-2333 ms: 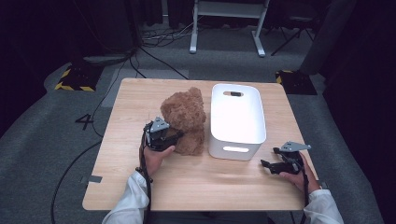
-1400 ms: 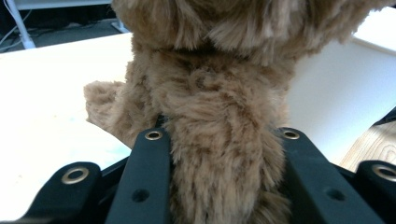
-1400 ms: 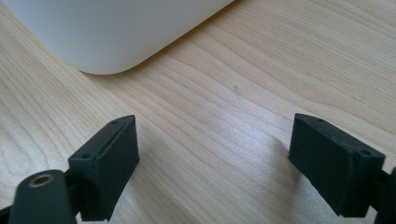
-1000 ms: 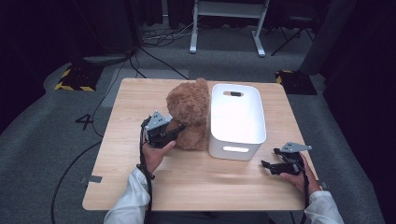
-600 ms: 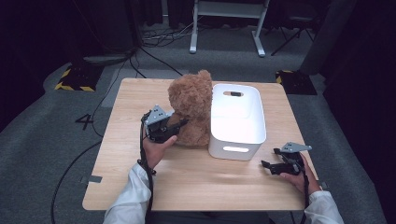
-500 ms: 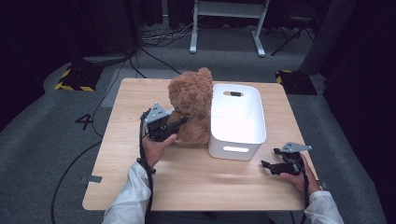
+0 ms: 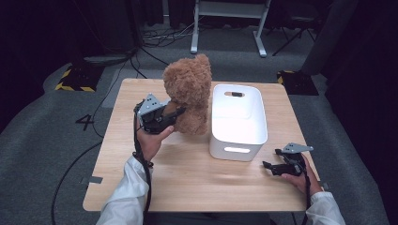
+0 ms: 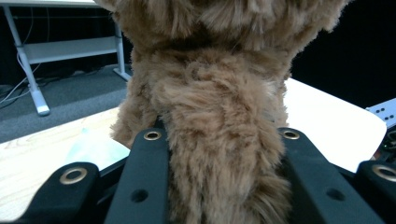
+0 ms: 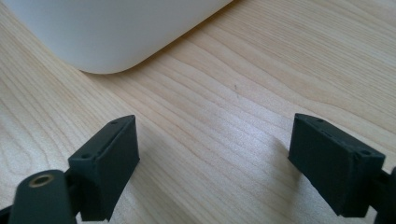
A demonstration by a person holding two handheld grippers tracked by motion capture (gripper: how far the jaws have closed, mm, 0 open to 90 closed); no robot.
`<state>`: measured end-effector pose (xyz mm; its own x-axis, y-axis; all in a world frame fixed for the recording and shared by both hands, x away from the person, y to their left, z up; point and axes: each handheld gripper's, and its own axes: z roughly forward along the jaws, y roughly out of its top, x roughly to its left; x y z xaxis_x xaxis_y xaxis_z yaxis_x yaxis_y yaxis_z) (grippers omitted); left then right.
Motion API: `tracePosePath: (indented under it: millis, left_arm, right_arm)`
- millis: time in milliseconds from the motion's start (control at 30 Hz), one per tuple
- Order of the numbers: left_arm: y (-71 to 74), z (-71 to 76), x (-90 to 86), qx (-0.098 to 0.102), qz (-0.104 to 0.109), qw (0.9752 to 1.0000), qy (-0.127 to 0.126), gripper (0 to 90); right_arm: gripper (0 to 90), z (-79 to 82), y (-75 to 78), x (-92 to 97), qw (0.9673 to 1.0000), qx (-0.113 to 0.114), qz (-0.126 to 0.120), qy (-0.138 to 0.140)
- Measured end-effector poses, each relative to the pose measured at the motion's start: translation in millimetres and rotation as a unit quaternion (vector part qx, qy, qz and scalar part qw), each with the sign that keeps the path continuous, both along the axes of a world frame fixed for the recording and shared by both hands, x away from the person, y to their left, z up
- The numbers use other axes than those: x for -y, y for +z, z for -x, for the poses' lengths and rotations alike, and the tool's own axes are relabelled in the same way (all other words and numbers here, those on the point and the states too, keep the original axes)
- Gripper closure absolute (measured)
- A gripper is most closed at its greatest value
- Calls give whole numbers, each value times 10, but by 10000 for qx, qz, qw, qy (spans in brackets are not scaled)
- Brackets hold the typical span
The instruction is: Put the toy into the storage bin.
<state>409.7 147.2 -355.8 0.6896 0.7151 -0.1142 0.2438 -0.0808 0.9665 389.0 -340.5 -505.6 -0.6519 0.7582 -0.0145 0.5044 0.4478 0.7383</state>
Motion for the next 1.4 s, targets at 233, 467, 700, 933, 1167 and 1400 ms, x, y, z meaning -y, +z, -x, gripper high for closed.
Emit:
tracePosePath:
  millis: [233, 467, 700, 933, 1167, 1400]
  left_arm:
    - [121, -21, 20, 96, 110, 9999, -93, 698]
    - [227, -12, 124, 171, 108, 9995, -255, 698]
    - [301, -27, 285, 243, 117, 9988, -418, 698]
    - [348, -45, 420, 292, 122, 9981, -520, 696]
    - [498, -1, 477, 451, 103, 9973, -578, 697]
    - [616, 30, 562, 563, 115, 9960, -685, 697]
  right_arm:
    - [158, 0, 0, 0, 10000, 1, 1, 1]
    - [159, 0, 0, 0, 10000, -3, -1, 0]
    - [159, -1, 0, 0, 10000, 0, 0, 2]
    - [158, -1, 0, 1, 10000, -2, 2, 3]
    - [158, -1, 0, 1, 10000, -1, -1, 3]
    - [158, -1, 0, 1, 10000, -2, 2, 3]
